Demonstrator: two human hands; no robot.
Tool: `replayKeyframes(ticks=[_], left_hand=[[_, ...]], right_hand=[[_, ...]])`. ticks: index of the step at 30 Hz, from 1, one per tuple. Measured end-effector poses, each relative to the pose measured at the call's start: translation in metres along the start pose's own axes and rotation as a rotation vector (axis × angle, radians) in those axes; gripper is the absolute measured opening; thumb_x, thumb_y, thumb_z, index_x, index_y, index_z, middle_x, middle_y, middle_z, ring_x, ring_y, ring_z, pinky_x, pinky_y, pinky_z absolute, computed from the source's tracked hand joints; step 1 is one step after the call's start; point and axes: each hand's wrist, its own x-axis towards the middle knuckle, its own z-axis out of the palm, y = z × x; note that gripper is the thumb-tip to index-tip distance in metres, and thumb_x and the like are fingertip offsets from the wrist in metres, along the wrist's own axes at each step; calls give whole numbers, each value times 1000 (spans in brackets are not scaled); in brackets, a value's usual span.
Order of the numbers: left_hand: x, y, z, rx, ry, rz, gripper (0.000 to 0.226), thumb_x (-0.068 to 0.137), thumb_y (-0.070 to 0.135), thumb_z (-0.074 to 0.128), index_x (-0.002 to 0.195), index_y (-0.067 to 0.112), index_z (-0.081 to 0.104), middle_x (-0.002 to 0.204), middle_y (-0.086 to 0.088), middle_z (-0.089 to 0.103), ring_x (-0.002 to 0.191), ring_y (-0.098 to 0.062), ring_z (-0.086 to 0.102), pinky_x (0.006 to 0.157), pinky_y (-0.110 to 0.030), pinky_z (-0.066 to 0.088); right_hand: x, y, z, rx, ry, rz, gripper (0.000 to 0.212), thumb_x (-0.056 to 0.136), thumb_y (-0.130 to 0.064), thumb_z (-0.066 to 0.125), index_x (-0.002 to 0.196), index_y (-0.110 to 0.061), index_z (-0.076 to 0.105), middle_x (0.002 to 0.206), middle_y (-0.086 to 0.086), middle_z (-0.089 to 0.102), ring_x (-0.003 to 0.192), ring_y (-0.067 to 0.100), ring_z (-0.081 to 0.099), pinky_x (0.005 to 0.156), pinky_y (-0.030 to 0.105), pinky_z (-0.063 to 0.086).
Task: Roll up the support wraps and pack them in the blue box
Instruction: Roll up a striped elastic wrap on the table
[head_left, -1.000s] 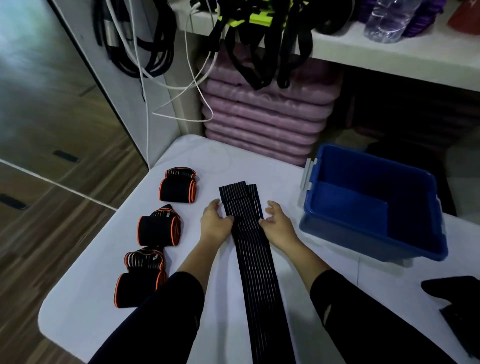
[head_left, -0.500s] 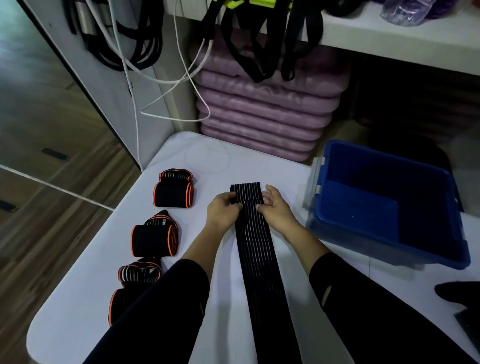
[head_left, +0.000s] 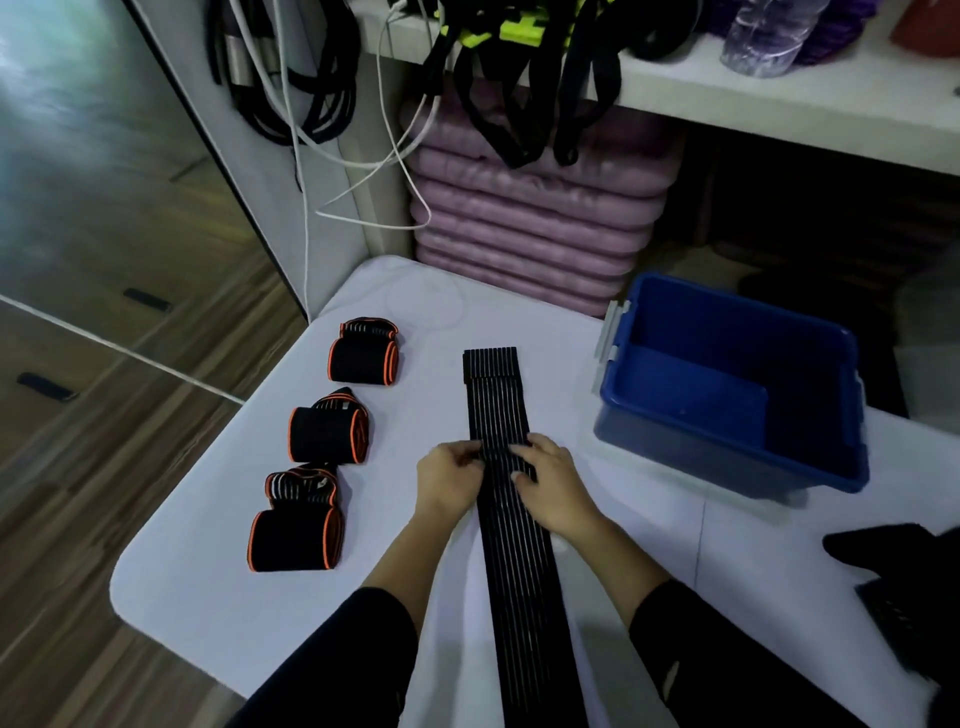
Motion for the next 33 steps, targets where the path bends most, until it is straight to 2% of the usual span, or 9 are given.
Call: replayKeyframes(ticks=[2, 4, 8, 12, 15, 20, 28, 31, 33], left_hand=[[-11, -4, 0, 56, -26, 27, 36, 88, 10, 57, 123, 7, 58, 128, -11, 56, 115, -21, 56, 94, -14, 38], [-28, -12, -2, 129, -35, 55, 40, 85, 15, 61, 125, 12, 58, 130, -9, 48, 113, -23, 56, 104, -25, 39], [-78, -35, 0, 206, -33, 128, 39, 83, 7, 61, 121, 17, 59, 108, -1, 43, 91, -15, 56, 93, -16, 38], [-125, -54, 8, 299, -110, 232, 32, 78, 8, 67, 108, 19, 65, 93, 0, 53, 81, -12, 52, 81, -16, 40], [-155, -70, 17, 378, -154, 317, 29, 77, 18, 70, 105, 22, 66, 93, 2, 52, 85, -12, 51, 76, -16, 36], [-193, -95, 31, 513, -192, 450, 37, 71, 36, 73, 105, 24, 67, 108, 6, 51, 103, -10, 44, 86, -18, 38], [-208, -107, 36, 714, -168, 571, 39, 78, 34, 65, 114, 20, 64, 125, 2, 51, 114, -18, 44, 94, -28, 43], [-211, -105, 37, 783, -193, 598, 33, 80, 27, 59, 110, 16, 66, 115, -1, 57, 108, -20, 49, 90, -31, 46], [-211, -106, 39, 836, -175, 656, 29, 77, 22, 47, 93, 21, 72, 93, 1, 63, 90, -19, 57, 74, -28, 52]], right_hand=[[-8, 1, -5, -5, -70, 23, 51, 96, -18, 47, 144, -12, 31, 157, 4, 11, 143, 25, 11, 115, 30, 15], [-19, 7, -12, 19, -74, 40, 53, 96, -20, 48, 145, -18, 29, 158, 4, 4, 144, 25, 5, 116, 34, 12], [-59, 26, -14, -9, -127, -12, 53, 93, -19, 52, 143, -25, 34, 156, 9, 14, 143, 26, 13, 116, 36, 14], [-111, 41, -5, 35, -169, -98, 54, 84, -20, 66, 133, -25, 45, 140, 2, 30, 133, 19, 32, 111, 34, 32], [-148, 50, 1, 19, -197, -194, 50, 74, -26, 76, 120, -29, 55, 124, -10, 38, 122, 10, 36, 107, 28, 32], [-188, 64, 11, -125, -280, -285, 47, 63, -35, 81, 105, -31, 61, 115, -15, 43, 112, 4, 34, 95, 20, 33], [-205, 71, 15, -272, -207, -348, 29, 77, -24, 72, 106, -21, 68, 130, -8, 48, 118, 8, 38, 97, 19, 33], [-208, 71, 14, -370, -193, -398, 28, 83, -23, 64, 111, -20, 67, 133, -5, 51, 119, 12, 42, 97, 26, 39], [-210, 70, 15, -421, -157, -448, 28, 85, -18, 56, 110, -16, 69, 128, -1, 57, 117, 16, 47, 94, 30, 44]])
